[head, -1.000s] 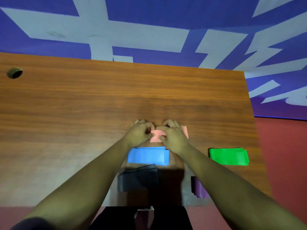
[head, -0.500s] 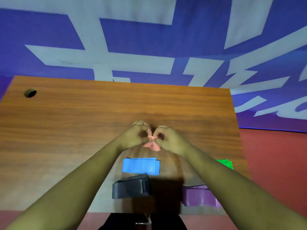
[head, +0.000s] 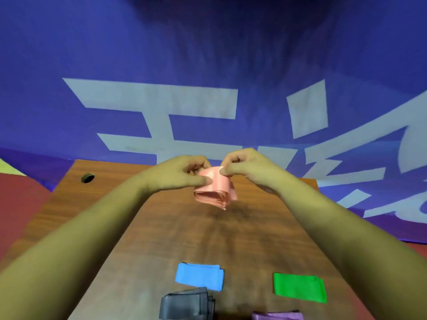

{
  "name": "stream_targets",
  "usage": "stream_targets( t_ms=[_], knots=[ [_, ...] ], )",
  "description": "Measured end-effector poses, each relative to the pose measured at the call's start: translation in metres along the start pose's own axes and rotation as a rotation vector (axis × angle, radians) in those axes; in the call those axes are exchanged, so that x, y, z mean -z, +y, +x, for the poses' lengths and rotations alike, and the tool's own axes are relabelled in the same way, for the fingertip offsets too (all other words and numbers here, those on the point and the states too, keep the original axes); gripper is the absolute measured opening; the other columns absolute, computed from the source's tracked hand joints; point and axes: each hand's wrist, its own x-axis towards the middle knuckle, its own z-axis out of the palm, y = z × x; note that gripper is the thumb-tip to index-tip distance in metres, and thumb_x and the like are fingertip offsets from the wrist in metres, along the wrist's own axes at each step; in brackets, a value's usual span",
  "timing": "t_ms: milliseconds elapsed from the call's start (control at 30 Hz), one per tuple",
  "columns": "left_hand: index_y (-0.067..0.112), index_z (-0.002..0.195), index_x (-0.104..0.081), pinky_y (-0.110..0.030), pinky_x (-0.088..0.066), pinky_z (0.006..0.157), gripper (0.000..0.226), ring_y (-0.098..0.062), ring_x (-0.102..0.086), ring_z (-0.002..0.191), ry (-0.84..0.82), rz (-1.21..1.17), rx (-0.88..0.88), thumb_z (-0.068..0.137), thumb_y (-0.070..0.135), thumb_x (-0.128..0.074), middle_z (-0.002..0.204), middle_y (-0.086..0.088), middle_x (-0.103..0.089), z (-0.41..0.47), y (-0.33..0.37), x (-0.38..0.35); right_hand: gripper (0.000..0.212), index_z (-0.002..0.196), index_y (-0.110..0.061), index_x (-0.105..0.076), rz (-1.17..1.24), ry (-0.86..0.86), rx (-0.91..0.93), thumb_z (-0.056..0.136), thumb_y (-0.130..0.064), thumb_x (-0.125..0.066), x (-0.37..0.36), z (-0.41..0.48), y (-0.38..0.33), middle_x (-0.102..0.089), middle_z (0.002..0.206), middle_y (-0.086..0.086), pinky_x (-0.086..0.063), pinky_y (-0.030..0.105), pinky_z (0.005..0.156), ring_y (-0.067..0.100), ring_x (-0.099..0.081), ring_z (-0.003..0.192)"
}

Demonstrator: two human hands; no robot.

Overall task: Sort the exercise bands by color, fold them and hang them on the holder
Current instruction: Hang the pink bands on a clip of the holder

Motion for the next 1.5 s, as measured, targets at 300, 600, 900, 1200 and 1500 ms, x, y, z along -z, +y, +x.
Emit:
stream_targets(
  t_ms=[300,600,900,1200,1500],
  knots=[
    [0.03,0.108,-0.046,-0.034,-0.051,0.07,0.042,-0.009,-0.064,0.078,0.072,0.176,-0.143,0.08,0.024,-0.078,0.091,0.006,-0.063,-0.032,0.042,0.07,0.018,0.068,-0.007,-0.059,0.268,0.037,-0.01,0.085,0.0,-0.057,-0.01,0.008,-0.082,-0.046,0.065,0.008,-0.039,0.024,0.054,0.017,-0.044,0.058],
    [0.027,0.118,-0.051,-0.046,-0.05,0.075,0.045,-0.03,-0.057,0.082,0.179,0.05,-0.302,0.077,0.036,-0.067,0.092,-0.009,-0.06,-0.061,0.057,0.137,0.02,0.102,-0.017,-0.061,0.018,0.149,0.148,0.087,-0.003,-0.06,-0.035,0.015,-0.145,-0.056,0.069,0.007,-0.039,0.027,0.058,0.017,-0.048,0.058],
    [0.025,0.102,-0.066,-0.028,-0.041,0.069,0.025,-0.01,-0.051,0.07,0.249,0.08,-0.382,0.084,0.041,-0.071,0.076,0.008,-0.058,-0.073,0.076,0.178,0.034,0.098,-0.028,-0.049,-0.525,0.352,0.378,0.079,-0.03,-0.077,-0.075,0.005,-0.193,-0.051,0.096,-0.011,-0.046,0.027,0.057,0.004,-0.049,0.07],
    [0.034,0.121,-0.044,-0.045,-0.052,0.072,0.051,-0.027,-0.058,0.079,0.263,0.138,-0.476,0.079,0.031,-0.072,0.095,0.003,-0.056,-0.088,0.083,0.207,0.018,0.085,-0.025,-0.063,-0.496,0.575,0.538,0.081,-0.009,-0.055,-0.069,0.009,-0.231,-0.05,0.063,-0.007,-0.042,0.024,0.047,0.01,-0.044,0.052],
    [0.024,0.102,-0.063,-0.031,-0.042,0.069,0.017,-0.019,-0.051,0.071,0.552,0.068,-0.556,0.086,0.028,-0.066,0.084,0.006,-0.059,-0.079,0.12,0.245,0.015,0.086,-0.021,-0.067,-0.479,0.742,0.658,0.082,-0.009,-0.059,-0.05,0.03,-0.283,-0.056,0.064,-0.004,-0.037,0.02,0.05,0.006,-0.042,0.056]
  ],
)
